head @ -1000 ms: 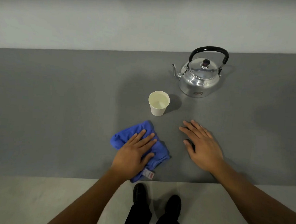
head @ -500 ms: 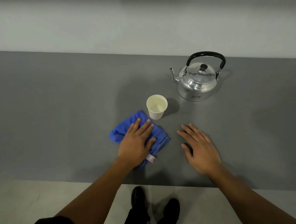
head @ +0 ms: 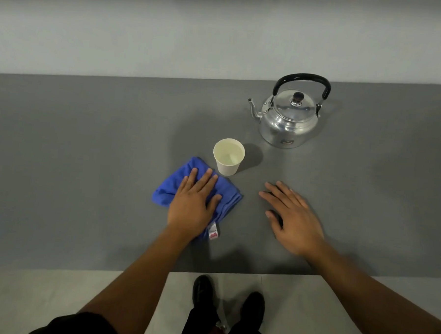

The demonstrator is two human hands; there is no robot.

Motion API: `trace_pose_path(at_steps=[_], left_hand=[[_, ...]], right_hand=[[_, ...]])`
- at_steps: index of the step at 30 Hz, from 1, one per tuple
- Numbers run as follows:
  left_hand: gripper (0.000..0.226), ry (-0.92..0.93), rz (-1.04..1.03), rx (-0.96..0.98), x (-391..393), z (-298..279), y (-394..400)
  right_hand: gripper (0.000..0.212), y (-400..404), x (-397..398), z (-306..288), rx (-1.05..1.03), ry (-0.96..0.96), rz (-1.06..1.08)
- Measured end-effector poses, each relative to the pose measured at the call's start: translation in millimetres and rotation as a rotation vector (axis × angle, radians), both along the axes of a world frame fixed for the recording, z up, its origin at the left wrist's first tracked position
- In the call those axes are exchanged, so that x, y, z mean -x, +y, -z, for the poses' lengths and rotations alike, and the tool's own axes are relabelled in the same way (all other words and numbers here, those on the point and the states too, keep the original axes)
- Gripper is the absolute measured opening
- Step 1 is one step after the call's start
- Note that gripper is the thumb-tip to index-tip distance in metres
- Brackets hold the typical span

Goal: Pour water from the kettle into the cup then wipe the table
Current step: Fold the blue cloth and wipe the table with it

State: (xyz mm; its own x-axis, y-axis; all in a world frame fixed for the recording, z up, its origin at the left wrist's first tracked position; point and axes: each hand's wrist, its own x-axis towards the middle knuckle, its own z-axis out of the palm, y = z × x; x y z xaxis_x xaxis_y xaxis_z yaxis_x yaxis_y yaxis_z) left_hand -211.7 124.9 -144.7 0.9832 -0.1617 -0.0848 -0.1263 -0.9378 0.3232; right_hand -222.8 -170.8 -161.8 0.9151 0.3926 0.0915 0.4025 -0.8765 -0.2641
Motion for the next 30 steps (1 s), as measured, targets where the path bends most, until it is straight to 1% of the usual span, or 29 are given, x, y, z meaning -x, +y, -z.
trace_pose_path(at_steps=[3,5,7,9,10,12,14,16,19,23,25,27,28,30], left_hand=[[0.066,0.013,0.089,-0.024,19.9,1.8,-22.2],[0.064,0.006,0.149,0.004,40.5,1.4,-31.1],[0.059,-0.012,0.237,0.048,62.2,2.6,-22.6],[0.054,-0.034,0.297,0.091,72.7,4.6,5.3],[0.054,-0.039,0.296,0.099,72.5,4.9,21.1],[0.057,-0.03,0.219,0.091,61.0,4.0,41.9],[0.061,0.0,0.11,0.034,42.8,2.6,37.0],[0.064,0.001,0.057,-0.016,29.4,2.4,14.0],[0.064,-0.004,0.105,-0.042,23.0,1.5,-23.7],[0.062,0.032,0.259,-0.016,41.6,-0.6,-55.9],[0.06,0.027,0.391,0.005,56.0,-1.4,-45.2],[0.058,0.022,0.488,0.031,62.9,-2.1,-15.5],[0.058,0.017,0.506,0.041,61.9,-2.9,1.9],[0.058,0.019,0.459,0.043,50.3,-5.1,28.9]], right_hand=[[0.05,0.1,0.4,-1.0,-0.015,-0.016,-0.004],[0.05,-0.1,0.5,-1.0,-0.028,-0.027,-0.006],[0.05,0.2,0.7,-0.5,-0.035,-0.033,-0.01],[0.05,0.5,1.2,0.1,-0.035,-0.033,-0.012],[0.049,0.4,1.5,0.3,-0.033,-0.032,-0.013],[0.049,-0.1,2.1,0.7,-0.036,-0.031,-0.013],[0.049,-0.5,2.5,0.6,-0.039,-0.032,-0.015],[0.049,-0.1,2.2,0.0,-0.04,-0.035,-0.014],[0.049,0.1,1.6,-0.6,-0.037,-0.04,-0.01],[0.049,-1.5,1.7,0.3,-0.044,-0.038,-0.015],[0.05,-0.9,2.1,0.6,-0.043,-0.043,-0.015],[0.05,0.0,2.0,-0.1,-0.043,-0.043,-0.016],[0.05,0.2,1.9,-0.9,-0.043,-0.041,-0.014],[0.05,0.2,2.3,-1.9,-0.036,-0.032,-0.011]])
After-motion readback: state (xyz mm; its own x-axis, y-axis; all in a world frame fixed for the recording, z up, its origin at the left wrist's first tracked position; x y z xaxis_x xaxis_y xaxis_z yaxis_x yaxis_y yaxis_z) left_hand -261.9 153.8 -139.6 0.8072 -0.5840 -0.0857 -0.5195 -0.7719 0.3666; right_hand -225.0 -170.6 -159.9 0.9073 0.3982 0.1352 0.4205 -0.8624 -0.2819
